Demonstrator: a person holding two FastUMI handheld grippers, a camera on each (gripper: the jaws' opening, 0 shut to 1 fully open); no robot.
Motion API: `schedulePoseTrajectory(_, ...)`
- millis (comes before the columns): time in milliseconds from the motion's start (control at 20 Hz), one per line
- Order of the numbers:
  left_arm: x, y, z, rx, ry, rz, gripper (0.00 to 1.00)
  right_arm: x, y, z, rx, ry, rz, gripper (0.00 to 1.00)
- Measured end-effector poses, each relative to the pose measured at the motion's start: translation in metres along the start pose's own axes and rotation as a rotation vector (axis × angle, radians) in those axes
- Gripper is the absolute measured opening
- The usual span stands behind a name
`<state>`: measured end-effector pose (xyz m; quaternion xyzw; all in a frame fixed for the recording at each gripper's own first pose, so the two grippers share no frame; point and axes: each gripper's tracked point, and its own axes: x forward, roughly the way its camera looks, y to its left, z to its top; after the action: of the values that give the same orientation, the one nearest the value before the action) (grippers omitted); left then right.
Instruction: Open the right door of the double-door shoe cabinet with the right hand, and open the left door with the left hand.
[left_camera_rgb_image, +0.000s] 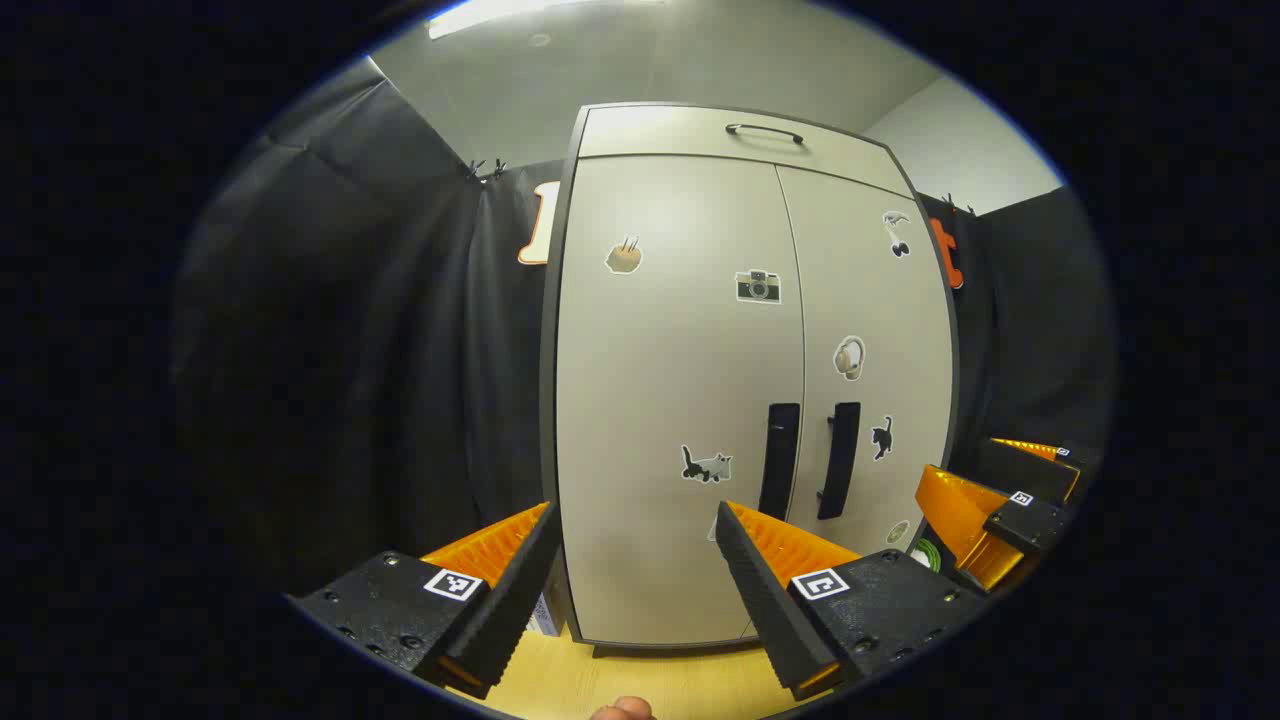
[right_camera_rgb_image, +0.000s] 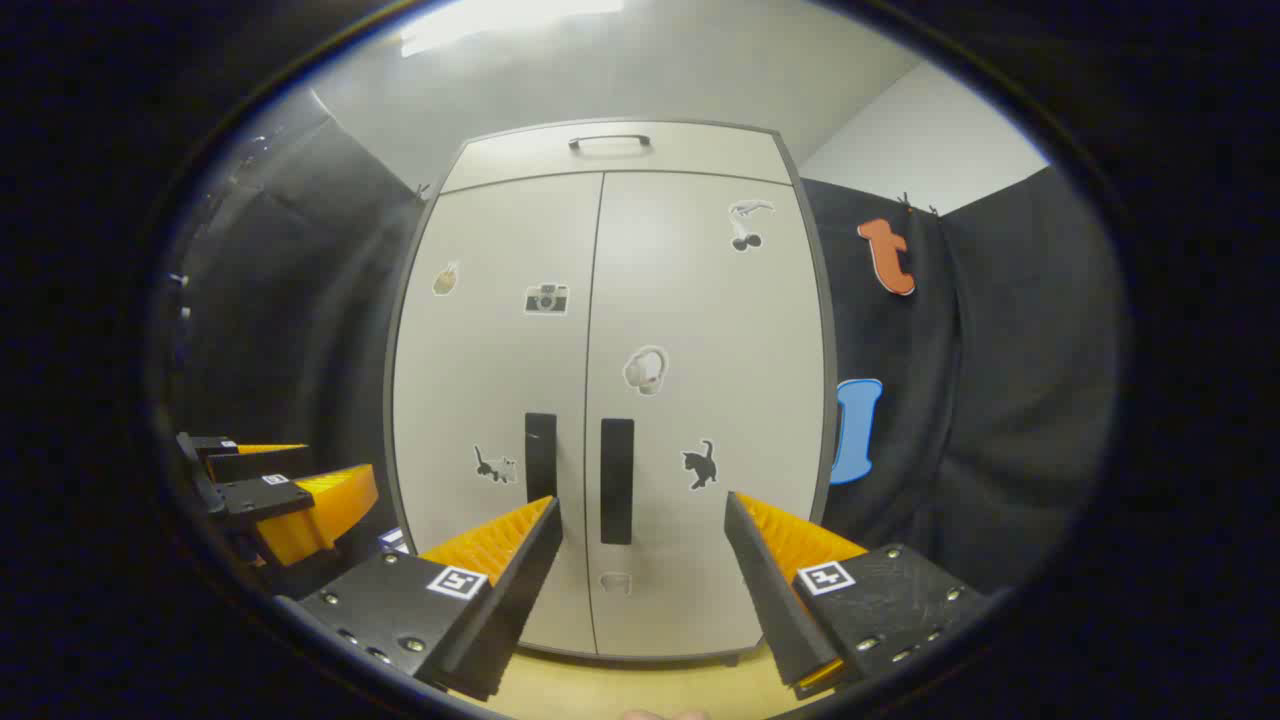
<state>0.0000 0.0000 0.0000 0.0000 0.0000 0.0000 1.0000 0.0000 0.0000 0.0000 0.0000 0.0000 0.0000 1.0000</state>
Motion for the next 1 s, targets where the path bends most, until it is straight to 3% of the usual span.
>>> schedulePoseTrajectory(650,-0.003,0.004,-0.006,0.000,0.005,-0.009,0.96,-0.001,-0.004,0.001,0.001,-0.005,-0.028,0.96)
schedulePoseTrajectory(1000,-0.008,0.011,-0.006,0.008,0.003,0.009,0.96,0.022,0.000,-0.004,-0.006,0.024,-0.019,0.96)
